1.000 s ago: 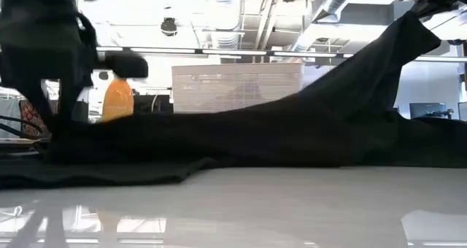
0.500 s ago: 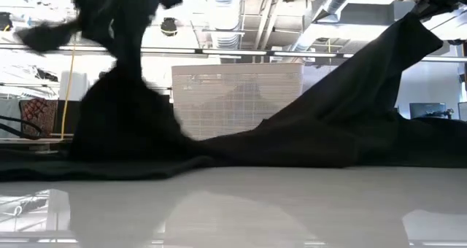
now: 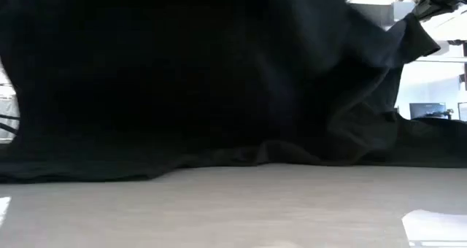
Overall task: Fold laundry
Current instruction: Fold the black t-shirt
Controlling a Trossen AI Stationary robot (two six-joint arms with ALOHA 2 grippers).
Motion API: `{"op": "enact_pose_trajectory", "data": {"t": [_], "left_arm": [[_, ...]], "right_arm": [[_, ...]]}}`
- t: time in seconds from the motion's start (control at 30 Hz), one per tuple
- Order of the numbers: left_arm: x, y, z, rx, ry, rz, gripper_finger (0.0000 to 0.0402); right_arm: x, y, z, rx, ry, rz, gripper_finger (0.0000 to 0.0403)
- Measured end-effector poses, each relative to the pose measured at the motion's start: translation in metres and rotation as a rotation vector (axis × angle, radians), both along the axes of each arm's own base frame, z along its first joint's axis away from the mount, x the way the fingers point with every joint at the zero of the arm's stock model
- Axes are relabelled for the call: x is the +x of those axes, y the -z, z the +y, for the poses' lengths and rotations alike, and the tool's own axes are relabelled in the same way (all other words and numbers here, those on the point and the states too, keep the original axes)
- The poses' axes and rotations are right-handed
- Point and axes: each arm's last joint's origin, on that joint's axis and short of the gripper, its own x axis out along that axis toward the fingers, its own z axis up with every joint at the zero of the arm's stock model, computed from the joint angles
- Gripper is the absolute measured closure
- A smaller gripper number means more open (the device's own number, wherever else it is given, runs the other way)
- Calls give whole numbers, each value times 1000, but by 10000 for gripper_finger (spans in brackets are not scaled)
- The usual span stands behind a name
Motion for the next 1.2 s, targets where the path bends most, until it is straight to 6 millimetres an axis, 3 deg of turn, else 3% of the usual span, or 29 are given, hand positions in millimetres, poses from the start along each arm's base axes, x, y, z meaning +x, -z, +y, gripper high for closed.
{"op": "enact_pose_trajectory", "data": {"t": [0.13, 0.3, 0.37, 0.57, 0.8, 1.03, 1.2], "left_arm": [[-5, 87, 20, 103, -276, 252, 401], [-11, 118, 30, 298, -362, 278, 402], [-7, 117, 33, 370, -390, 252, 401], [-5, 95, 32, 479, -382, 178, 401], [-14, 29, 21, 519, -419, -3, 402], [-37, -36, 11, 450, -392, -158, 401], [-57, -75, 8, 435, -400, -310, 402]], "right_arm": [[1, -2, 0, -15, -7, -3, 383], [2, -5, 0, -25, -10, -21, 383], [2, -4, 0, -25, -11, -19, 383], [3, -5, 0, -26, -9, -34, 383], [6, -9, 0, -4, -75, -109, 383], [16, -13, 7, 136, -434, -234, 383], [8, -19, 17, 300, -707, -305, 383]]}}
